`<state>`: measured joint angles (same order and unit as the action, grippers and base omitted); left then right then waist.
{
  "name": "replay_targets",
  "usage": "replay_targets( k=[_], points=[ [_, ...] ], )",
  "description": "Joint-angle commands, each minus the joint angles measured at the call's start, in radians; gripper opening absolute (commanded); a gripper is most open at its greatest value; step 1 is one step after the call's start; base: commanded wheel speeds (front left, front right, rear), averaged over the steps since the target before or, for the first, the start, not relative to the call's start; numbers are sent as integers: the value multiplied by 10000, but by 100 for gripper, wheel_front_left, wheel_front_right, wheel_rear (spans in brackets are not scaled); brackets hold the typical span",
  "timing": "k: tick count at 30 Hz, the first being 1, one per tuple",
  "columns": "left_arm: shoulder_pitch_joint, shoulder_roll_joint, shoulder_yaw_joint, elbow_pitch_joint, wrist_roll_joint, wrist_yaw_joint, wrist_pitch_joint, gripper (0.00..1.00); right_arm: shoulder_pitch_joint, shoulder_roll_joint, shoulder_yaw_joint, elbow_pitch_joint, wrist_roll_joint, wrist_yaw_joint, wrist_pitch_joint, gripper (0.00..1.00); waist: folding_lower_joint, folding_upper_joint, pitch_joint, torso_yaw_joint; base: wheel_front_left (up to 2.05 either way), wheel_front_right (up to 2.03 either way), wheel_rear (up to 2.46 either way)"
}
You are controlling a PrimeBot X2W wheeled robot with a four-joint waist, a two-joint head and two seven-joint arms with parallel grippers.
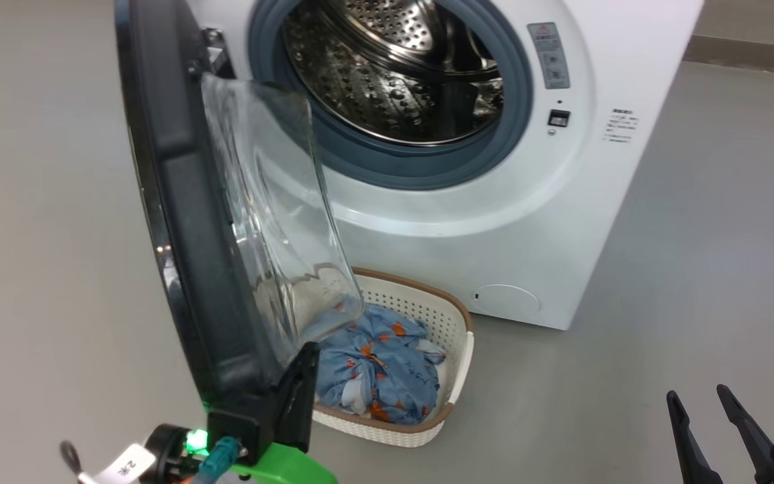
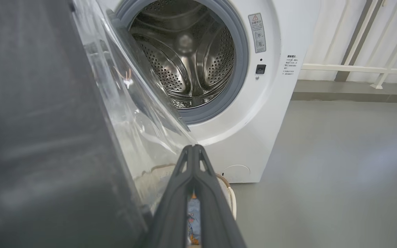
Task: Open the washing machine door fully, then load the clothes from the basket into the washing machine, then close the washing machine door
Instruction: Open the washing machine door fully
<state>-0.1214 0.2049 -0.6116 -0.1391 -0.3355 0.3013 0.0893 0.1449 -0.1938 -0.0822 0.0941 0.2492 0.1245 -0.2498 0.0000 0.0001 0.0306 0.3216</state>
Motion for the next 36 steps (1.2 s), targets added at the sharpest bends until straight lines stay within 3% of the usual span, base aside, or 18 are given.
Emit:
replay_targets(
  k=[1, 10, 19, 36],
  points=[
    [-170, 345, 676, -361, 131, 349, -91, 0, -106, -198, 122, -255, 32, 62, -120, 100, 0, -1, 0, 350, 0, 0, 0],
    [145, 608, 1139, -580, 69, 755, -158, 0, -119, -166, -10, -309, -45, 62, -120, 100, 0, -1, 21, 1039, 0, 0, 0],
    [511, 1102, 2190, -636, -136, 1296, -403, 0, -140, -174, 46, -345, -121, 62, -120, 100, 0, -1, 80, 1334, 0, 0, 0],
    [595, 1813, 4257, 625, -897, 1725, -1232, 0, -156, -149, 293, -370, -46, 62, -120, 100, 0, -1, 64, 974, 0, 0, 0]
  ],
)
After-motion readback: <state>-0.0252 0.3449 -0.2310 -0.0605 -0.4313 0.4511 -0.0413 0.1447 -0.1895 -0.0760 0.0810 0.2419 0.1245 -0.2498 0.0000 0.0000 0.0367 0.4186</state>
